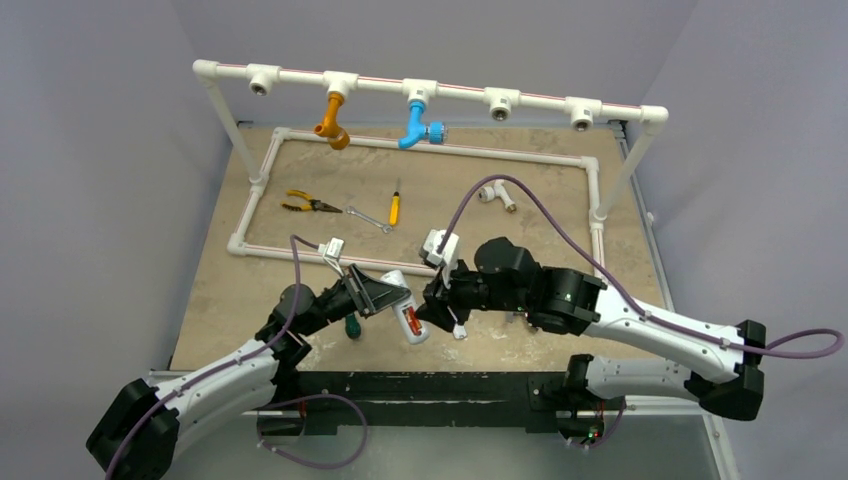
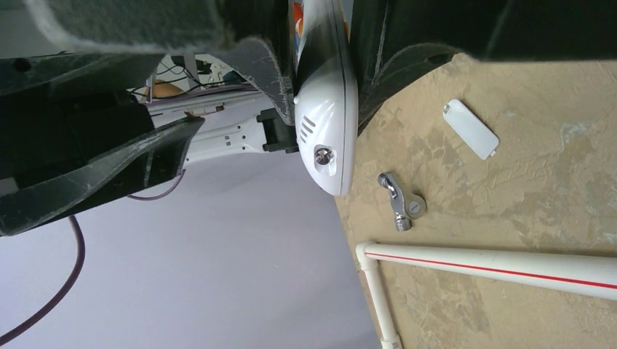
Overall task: Load the batteries into the remote control
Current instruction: Load the battery into the remote control.
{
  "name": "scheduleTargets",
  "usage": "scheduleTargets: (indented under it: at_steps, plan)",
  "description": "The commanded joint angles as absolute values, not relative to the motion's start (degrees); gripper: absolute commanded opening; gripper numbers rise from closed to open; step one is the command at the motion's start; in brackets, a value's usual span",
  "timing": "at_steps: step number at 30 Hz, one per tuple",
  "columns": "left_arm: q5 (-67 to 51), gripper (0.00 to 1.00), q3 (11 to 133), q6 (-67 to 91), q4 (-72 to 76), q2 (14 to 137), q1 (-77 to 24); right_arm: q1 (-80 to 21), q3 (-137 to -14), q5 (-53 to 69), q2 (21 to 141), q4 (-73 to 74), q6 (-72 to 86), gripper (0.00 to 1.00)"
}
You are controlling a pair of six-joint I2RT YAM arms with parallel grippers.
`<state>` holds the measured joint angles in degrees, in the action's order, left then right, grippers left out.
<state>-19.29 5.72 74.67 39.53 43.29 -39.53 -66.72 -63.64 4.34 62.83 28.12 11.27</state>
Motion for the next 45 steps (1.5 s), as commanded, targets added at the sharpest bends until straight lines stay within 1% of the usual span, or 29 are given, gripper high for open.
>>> scheduleTargets:
  at_steps: [1, 3, 5, 8, 11, 13, 15, 20, 22, 25, 28, 39, 45]
  plan:
    - [-21.15, 0.00, 5.21, 76.43, 42.79, 42.14, -39.86, -66.89, -54.65, 13.35, 56.77, 12.65, -8.51, 0.53]
    - [-21.60, 0.00, 5.19, 76.66, 42.68, 42.04, -39.84, -66.80, -50.55, 18.37, 54.37, 6.94, -11.97, 0.64]
    - [-21.78, 0.00, 5.10, 76.85, 42.54, 42.14, -39.88, -66.80, -48.10, 23.82, 53.04, 3.81, -17.08, 0.71]
    - [-22.14, 0.00, 5.04, 77.20, 42.92, 42.43, -39.83, -66.80, -48.78, 32.57, 53.80, 5.33, -22.59, 0.73]
    - [-22.31, 0.00, 5.01, 77.26, 43.05, 42.71, -39.82, -66.80, -50.73, 40.24, 55.84, 12.35, -32.74, 0.73]
    - [-22.31, 0.00, 5.01, 77.32, 43.06, 42.80, -39.86, -66.79, -50.47, 42.92, 56.23, 13.59, -37.65, 0.72]
    - [-22.42, 0.00, 4.92, 77.27, 42.97, 42.70, -39.82, -66.80, -49.53, 43.98, 56.57, 12.28, -39.01, 0.72]
    - [-22.77, 0.00, 4.84, 77.18, 42.35, 42.03, -39.83, -66.77, -49.20, 42.28, 58.69, 14.04, -42.69, 0.69]
    - [-22.85, 0.00, 4.82, 77.02, 41.94, 41.78, -39.83, -66.73, -48.61, 42.00, 59.17, 13.58, -43.08, 0.67]
    - [-22.69, 0.00, 4.83, 76.90, 41.49, 41.49, -39.84, -66.59, -48.17, 40.75, 59.74, 13.17, -43.58, 0.60]
    - [-22.60, 0.00, 4.97, 76.86, 41.40, 41.48, -39.88, -65.62, -47.46, 40.26, 60.16, 11.97, -43.26, 0.56]
    - [-22.88, 0.00, 5.27, 76.77, 41.35, 41.40, -39.83, -58.96, -42.20, 46.99, 59.30, 5.26, -37.57, 0.54]
    - [-22.76, 0.00, 5.36, 76.68, 41.22, 41.66, -39.83, -58.45, -41.22, 48.04, 59.71, 3.43, -37.23, 0.54]
